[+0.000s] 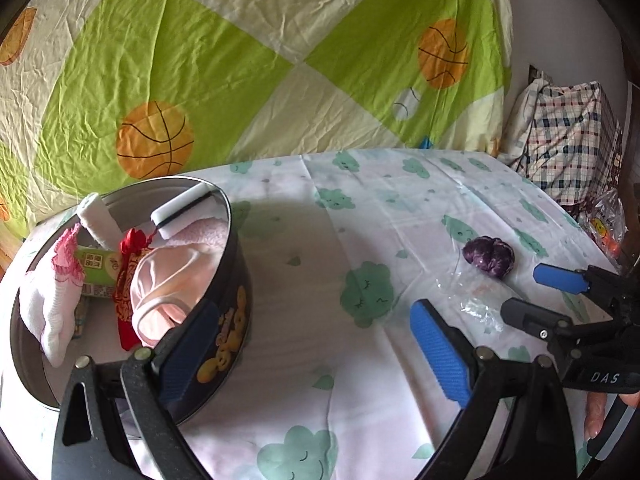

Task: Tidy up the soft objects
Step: 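Move both open grippers away from the tin toward the scrunchie and plastic bag, then grasp the clear plastic bag with the right gripper while the left gripper grasps the purple scrunchie, then lift and carry the scrunchie and plastic bag toward the tin with both grippers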

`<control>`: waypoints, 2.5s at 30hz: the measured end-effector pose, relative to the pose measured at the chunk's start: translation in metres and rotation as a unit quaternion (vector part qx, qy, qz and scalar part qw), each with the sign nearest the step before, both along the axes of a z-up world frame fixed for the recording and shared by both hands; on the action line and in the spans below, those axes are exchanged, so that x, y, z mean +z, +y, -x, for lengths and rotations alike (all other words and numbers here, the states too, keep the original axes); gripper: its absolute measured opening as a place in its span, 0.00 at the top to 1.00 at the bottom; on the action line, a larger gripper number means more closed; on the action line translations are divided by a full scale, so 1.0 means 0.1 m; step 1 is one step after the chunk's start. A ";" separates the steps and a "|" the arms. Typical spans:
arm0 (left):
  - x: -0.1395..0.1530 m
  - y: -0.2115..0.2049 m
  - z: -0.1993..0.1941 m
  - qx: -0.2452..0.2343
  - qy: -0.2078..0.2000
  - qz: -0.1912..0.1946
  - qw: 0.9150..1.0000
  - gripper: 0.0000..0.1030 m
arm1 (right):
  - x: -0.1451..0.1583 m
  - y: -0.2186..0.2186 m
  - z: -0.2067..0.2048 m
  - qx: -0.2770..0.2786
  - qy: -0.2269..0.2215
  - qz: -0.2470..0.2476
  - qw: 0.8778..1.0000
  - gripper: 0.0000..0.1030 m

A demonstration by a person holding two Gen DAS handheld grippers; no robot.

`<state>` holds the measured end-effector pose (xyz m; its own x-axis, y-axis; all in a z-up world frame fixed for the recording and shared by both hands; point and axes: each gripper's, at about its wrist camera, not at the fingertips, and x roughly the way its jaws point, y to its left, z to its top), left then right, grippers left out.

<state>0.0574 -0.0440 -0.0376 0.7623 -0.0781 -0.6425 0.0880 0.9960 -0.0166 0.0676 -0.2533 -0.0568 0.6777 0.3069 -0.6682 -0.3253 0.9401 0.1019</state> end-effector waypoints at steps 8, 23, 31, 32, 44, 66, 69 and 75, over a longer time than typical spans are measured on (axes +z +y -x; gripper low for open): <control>0.00 0.03 0.03 -0.003 -0.007 0.003 1.000 0.05 | -0.19 0.14 -0.20 0.007 0.037 0.029 0.999 0.23; 0.06 0.05 0.06 -0.007 -0.013 0.009 1.000 0.05 | -0.27 0.37 -0.25 0.044 0.053 0.064 0.996 0.57; 0.08 -0.01 -0.01 -0.003 -0.010 0.005 1.000 0.05 | -0.05 0.37 -0.09 0.037 -0.015 0.058 0.997 0.61; 0.09 -0.03 -0.03 -0.003 -0.009 0.005 1.000 0.05 | 0.02 0.33 -0.07 0.028 -0.032 0.054 0.998 0.61; 0.07 -0.72 -0.32 -0.057 0.005 0.009 0.998 0.05 | 0.22 -0.45 -0.35 -0.160 -0.087 0.066 0.981 0.61; -0.27 -1.58 -0.81 -0.128 0.078 -0.008 0.989 0.07 | 0.08 -0.87 -0.53 -0.208 -0.047 0.032 0.976 0.61; -0.31 -1.59 -0.87 -0.142 0.093 0.007 0.985 0.18 | 0.07 -0.85 -0.53 -0.206 -0.048 0.040 0.977 0.61; -0.33 -1.60 -0.85 -0.181 0.098 0.027 0.978 0.57 | 0.08 -0.81 -0.52 -0.202 -0.055 0.050 0.976 0.61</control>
<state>0.1421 -0.2037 -0.0706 0.5409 -0.3576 -0.7613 0.4245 0.8974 -0.1199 0.1198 -0.3338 -0.0484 0.7991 -0.0642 -0.5978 0.0714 0.9974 -0.0117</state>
